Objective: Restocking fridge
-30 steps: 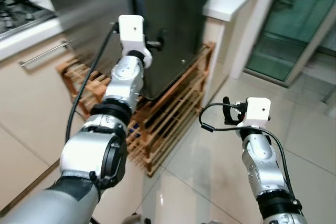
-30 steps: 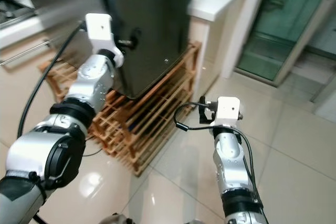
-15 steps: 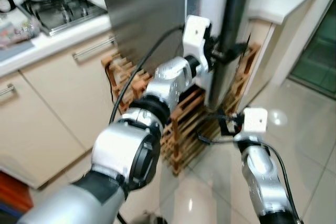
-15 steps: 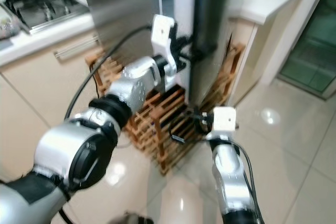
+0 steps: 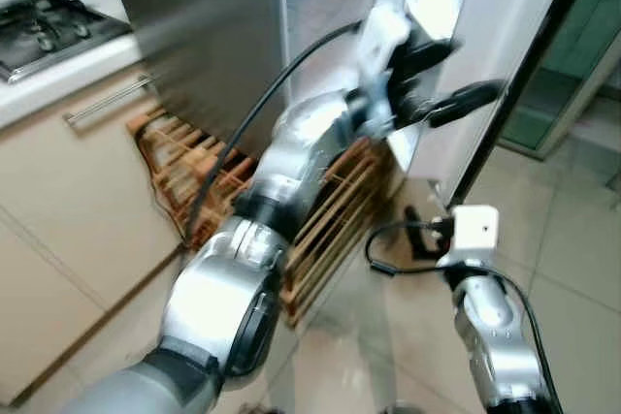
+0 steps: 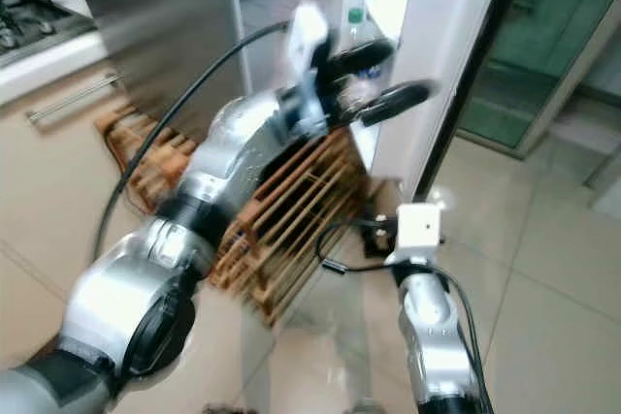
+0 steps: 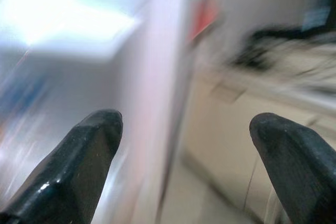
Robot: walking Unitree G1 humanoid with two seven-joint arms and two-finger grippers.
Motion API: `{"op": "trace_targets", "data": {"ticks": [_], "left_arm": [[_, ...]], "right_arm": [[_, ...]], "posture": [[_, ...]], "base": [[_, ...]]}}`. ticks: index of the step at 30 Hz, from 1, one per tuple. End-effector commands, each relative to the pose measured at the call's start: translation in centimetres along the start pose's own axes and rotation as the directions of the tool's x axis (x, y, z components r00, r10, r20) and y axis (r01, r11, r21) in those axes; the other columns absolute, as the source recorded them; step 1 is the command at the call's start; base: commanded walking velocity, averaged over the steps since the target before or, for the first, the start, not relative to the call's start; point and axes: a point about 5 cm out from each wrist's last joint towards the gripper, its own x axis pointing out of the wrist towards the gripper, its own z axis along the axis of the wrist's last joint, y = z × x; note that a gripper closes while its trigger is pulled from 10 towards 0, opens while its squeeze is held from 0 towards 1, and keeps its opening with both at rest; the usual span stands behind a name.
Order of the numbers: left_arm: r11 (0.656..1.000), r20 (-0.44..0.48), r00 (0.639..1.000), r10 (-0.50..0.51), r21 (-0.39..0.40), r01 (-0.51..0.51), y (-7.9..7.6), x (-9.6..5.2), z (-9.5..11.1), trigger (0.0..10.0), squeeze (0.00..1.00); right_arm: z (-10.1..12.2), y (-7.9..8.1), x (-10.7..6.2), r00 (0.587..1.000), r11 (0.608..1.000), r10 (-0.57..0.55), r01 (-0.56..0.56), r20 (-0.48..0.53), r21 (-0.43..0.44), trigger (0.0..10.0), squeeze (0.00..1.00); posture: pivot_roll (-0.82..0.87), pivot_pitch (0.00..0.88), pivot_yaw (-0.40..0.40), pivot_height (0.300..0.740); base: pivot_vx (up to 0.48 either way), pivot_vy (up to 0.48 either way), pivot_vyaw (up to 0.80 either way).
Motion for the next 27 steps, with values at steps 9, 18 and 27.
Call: {"op": "trace_targets", "data": {"ticks": [9, 18, 27], "left_arm": [[0.899, 0.095, 0.9, 0.426, 0.062, -0.433, 5.6, -11.7, 5.0, 10.0, 0.0], [0.56, -0.035, 0.561, 0.827, 0.148, -0.815, 4.9, -11.6, -0.5, 10.0, 0.0], [0.474, -0.028, 0.489, 0.872, 0.299, -0.828, 4.1, -10.2, -1.0, 10.0, 0.0]], "right_arm": [[0.9, 0.1, 3.1, 1.0, 0.999, 0.026, -0.025, -0.017, 0.03, 10.0, 0.0], [1.5, 3.2, 4.9, 0.995, 0.992, 0.103, -0.103, 0.001, 0.074, 10.0, 0.0], [2.0, 2.9, 5.0, 0.994, 0.988, 0.103, -0.108, 0.046, 0.115, 10.0, 0.0]], "posture": [[-0.03, 0.0, -0.025, 0.74], [-0.01, 0.0, -0.015, 0.74], [-0.04, 0.0, -0.008, 0.74]], "base": [[0.0, 0.0, 0.66], [0.0, 0.0, 0.6], [0.0, 0.0, 0.6]]}}
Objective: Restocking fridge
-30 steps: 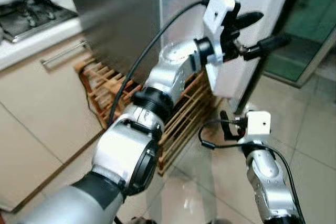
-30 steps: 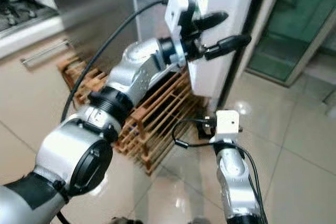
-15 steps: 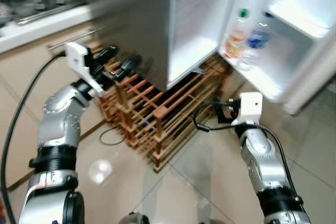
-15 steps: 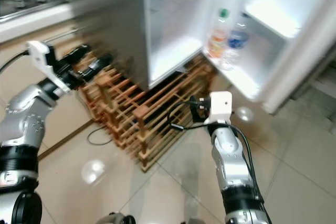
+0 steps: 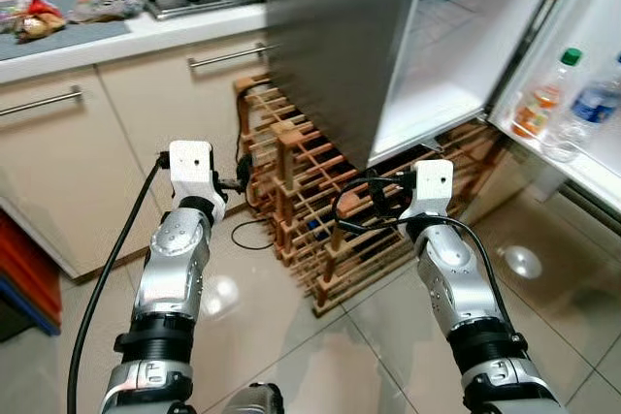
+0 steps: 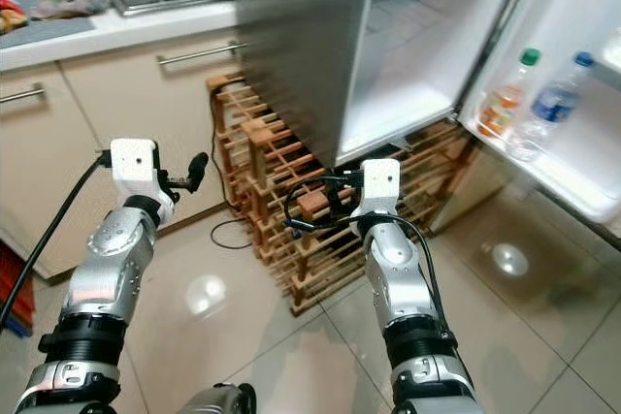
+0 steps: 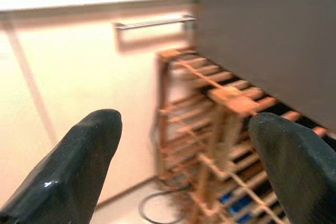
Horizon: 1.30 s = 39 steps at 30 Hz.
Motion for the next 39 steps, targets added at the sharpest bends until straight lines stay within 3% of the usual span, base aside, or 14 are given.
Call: {"op": "trace_targets", "data": {"ticks": [1, 8, 19, 21, 25, 32, 37, 39], "left_arm": [[0.999, 0.032, 0.999, 0.006, 0.035, -0.007, -1.1, 0.1, 0.4, 10.0, 0.0], [0.996, 0.116, 0.993, 0.034, 0.082, -0.044, -1.7, -0.1, 2.0, 10.0, 0.0], [0.987, 0.12, 0.985, 0.127, 0.078, -0.137, -1.9, -0.8, 1.9, 10.0, 0.0], [0.986, 0.119, 0.985, 0.128, 0.089, -0.139, -1.8, -0.7, 2.0, 10.0, 0.0], [0.985, 0.118, 0.984, 0.132, 0.097, -0.144, -1.5, -0.4, 2.3, 10.0, 0.0], [0.988, 0.151, 0.985, 0.089, 0.112, -0.107, -1.7, -0.2, 3.4, 10.0, 0.0], [0.989, 0.168, 0.984, 0.061, 0.12, -0.082, -1.9, 0.7, 4.2, 10.0, 0.0], [0.99, 0.212, 0.977, 0.009, 0.137, -0.039, -2.2, 0.8, 5.5, 10.0, 0.0]], "right_arm": [[0.4, -1.1, -0.2, 0.999, 1.0, -0.018, 0.018, 0.027, 0.01, 10.0, 0.0], [0.5, -0.6, -0.2, 0.998, 0.998, 0.06, -0.06, 0.031, -0.017, 10.0, 0.02], [0.7, 1.1, 0.4, 0.983, 0.983, 0.184, -0.183, 0.024, -0.011, 10.0, 0.13], [0.6, 0.9, 0.5, 0.988, 0.988, 0.153, -0.154, 0.023, 0.025, 10.0, 0.13], [0.4, 0.6, 0.9, 0.994, 0.994, 0.105, -0.104, -0.006, 0.029, 10.0, 0.0], [0.6, 0.5, 0.9, 0.997, 0.997, 0.083, -0.083, 0.012, 0.005, 10.0, 0.07], [0.7, 0.0, 1.1, 1.0, 1.0, 0.019, -0.019, 0.017, 0.023, 10.0, 0.0], [1.0, 0.1, 0.9, 0.999, 1.0, 0.019, -0.019, 0.038, -0.006, 10.0, 0.0]], "posture": [[-0.03, 0.0, -0.019, 0.74], [-0.02, 0.0, -0.034, 0.74], [0.03, 0.0, -0.075, 0.74], [0.04, 0.0, -0.074, 0.74], [0.04, 0.0, -0.072, 0.74], [0.03, 0.0, -0.053, 0.74], [0.02, 0.0, -0.046, 0.74], [0.01, 0.0, -0.047, 0.74]], "base": [[0.0, 0.0, 0.6], [0.321, 0.0, 0.58], [0.48, 0.0, 0.58], [0.0, 0.0, 0.58], [0.0, 0.0, 0.0], [0.274, 0.0, 0.5], [0.48, 0.0, 0.23], [0.48, 0.0, 0.0]]}}
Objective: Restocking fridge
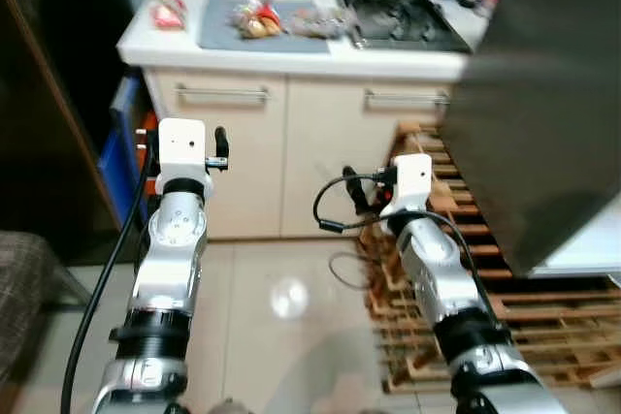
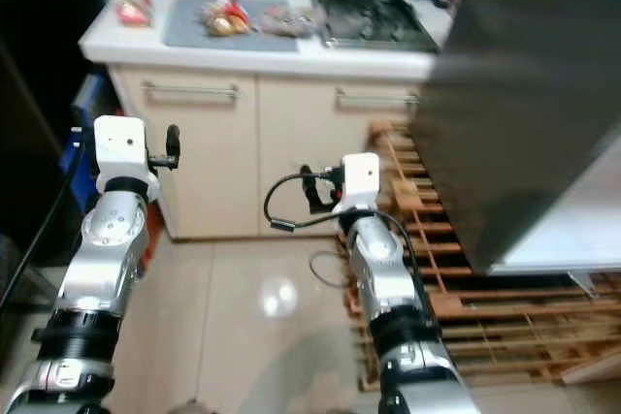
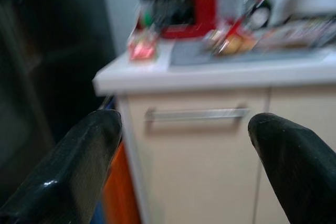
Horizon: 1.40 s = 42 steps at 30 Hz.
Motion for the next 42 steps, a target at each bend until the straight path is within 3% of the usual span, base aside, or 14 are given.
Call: {"op": "trace_targets", "data": {"ticks": [1, 5, 10, 18, 24, 32, 42], "left_arm": [[0.999, 0.038, 0.998, -0.049, 0.008, 0.049, -0.6, 0.3, 0.9, 10.0, 0.0], [0.993, 0.093, 0.989, -0.116, 0.015, 0.115, -1.1, 0.8, 1.9, 10.0, 0.0], [0.993, 0.094, 0.989, -0.116, 0.002, 0.116, -1.3, 1.4, 2.3, 10.0, 0.0], [0.974, 0.158, 0.964, -0.213, -0.039, 0.222, -2.3, 2.1, 3.8, 10.0, 0.0], [0.973, 0.154, 0.968, -0.199, -0.087, 0.214, -1.7, 3.4, 4.4, 10.0, 0.0], [0.972, 0.174, 0.966, -0.192, -0.1, 0.212, -2.9, 5.2, 6.5, 10.0, 0.0], [0.986, 0.216, 0.971, -0.106, -0.104, 0.131, -1.2, 7.0, 9.7, 10.0, 0.0]], "right_arm": [[0.7, -0.1, 0.1, 0.999, 1.0, -0.014, 0.015, 0.032, -0.01, 10.0, 0.0], [0.5, -0.1, -0.4, 0.999, 0.999, -0.019, 0.02, 0.038, -0.036, 10.0, 0.01], [0.8, -0.2, -0.7, 0.998, 0.997, -0.02, 0.024, 0.062, -0.074, 10.0, 0.01], [1.5, 0.3, -0.8, 0.992, 0.997, -0.066, 0.07, 0.107, -0.034, 10.0, 0.01], [2.1, 0.1, -0.7, 0.988, 0.994, -0.093, 0.099, 0.126, -0.047, 10.0, 0.0], [3.2, 0.5, 0.3, 0.987, 0.995, -0.067, 0.077, 0.148, -0.063, 10.0, 0.0], [3.4, 0.9, 0.5, 0.985, 0.996, -0.061, 0.07, 0.162, -0.054, 10.0, 0.01]], "posture": [[0.01, 0.0, -0.047, 0.74], [-0.03, 0.0, -0.051, 0.74], [-0.06, 0.0, -0.028, 0.74], [-0.07, 0.0, 0.013, 0.74], [-0.06, 0.0, -0.002, 0.74], [-0.03, 0.0, -0.023, 0.74], [-0.03, 0.0, -0.01, 0.74]], "base": [[0.48, 0.0, 0.0], [0.48, 0.0, 0.0], [0.48, 0.0, 0.0], [0.48, 0.0, 0.0], [0.48, 0.0, 0.0], [0.48, 0.0, 0.0], [0.48, 0.0, 0.0]]}}
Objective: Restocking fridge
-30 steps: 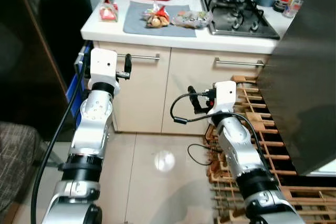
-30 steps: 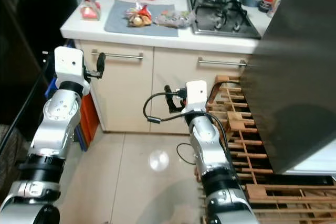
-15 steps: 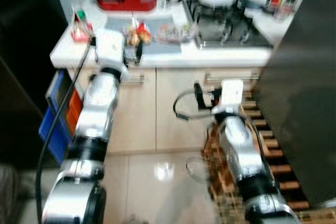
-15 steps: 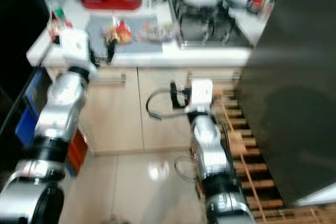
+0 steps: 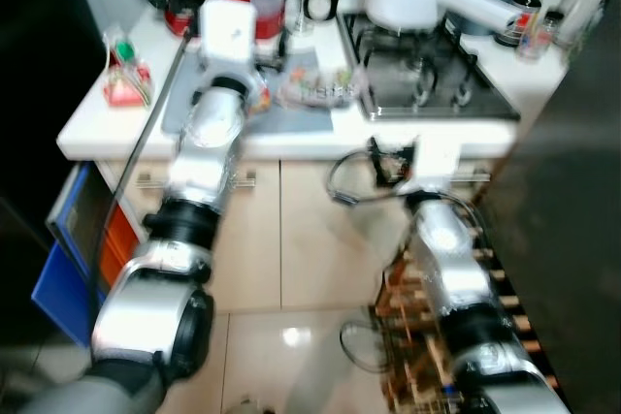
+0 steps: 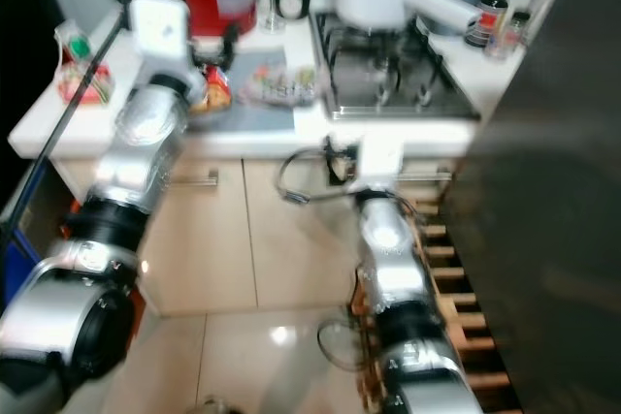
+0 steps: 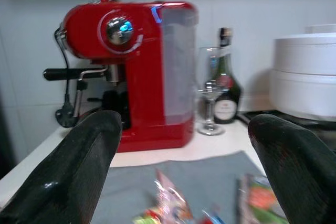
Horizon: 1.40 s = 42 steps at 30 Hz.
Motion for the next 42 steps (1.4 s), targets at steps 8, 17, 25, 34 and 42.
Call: {"op": "trace_targets", "data": {"ticks": [8, 17, 25, 34, 42], "left_arm": [[0.986, -0.095, 0.992, 0.078, 0.152, -0.063, 1.0, 0.9, 0.5, 10.0, 0.0], [0.997, -0.241, 0.968, 0.065, 0.05, -0.055, 2.5, 0.1, -1.2, 10.0, 0.0], [0.995, -0.351, 0.934, -0.072, -0.085, 0.045, 0.8, -0.8, -2.9, 10.0, 0.0], [0.998, -0.434, 0.899, -0.061, -0.054, 0.042, 0.6, -1.3, -5.1, 10.0, 0.0], [0.986, -0.508, 0.848, -0.154, -0.023, 0.165, -2.9, -1.5, -7.1, 10.0, 0.0]], "right_arm": [[0.5, -1.6, -0.5, 1.0, 0.999, -0.022, 0.022, 0.02, -0.024, 10.0, 0.01], [0.1, -1.7, -0.9, 1.0, 1.0, -0.007, 0.007, 0.007, -0.027, 10.0, 0.01], [-0.1, -1.5, -0.9, 1.0, 1.0, 0.013, -0.013, -0.007, -0.025, 10.0, 0.01], [-0.5, -1.2, -1.1, 0.999, 0.999, 0.042, -0.043, -0.029, -0.027, 10.0, 0.01], [-0.5, -1.2, -0.9, 0.998, 0.998, 0.051, -0.052, -0.037, -0.029, 10.0, 0.01]], "posture": [[-0.05, 0.0, -0.02, 0.74], [-0.03, 0.0, -0.03, 0.74], [-0.03, 0.0, -0.037, 0.74], [-0.02, 0.0, -0.051, 0.74], [-0.04, 0.0, -0.041, 0.74]], "base": [[0.3, 0.0, 0.0], [0.0, 0.0, 0.0], [0.0, 0.0, 0.0], [0.0, 0.0, 0.0], [0.0, 0.0, 0.0]]}}
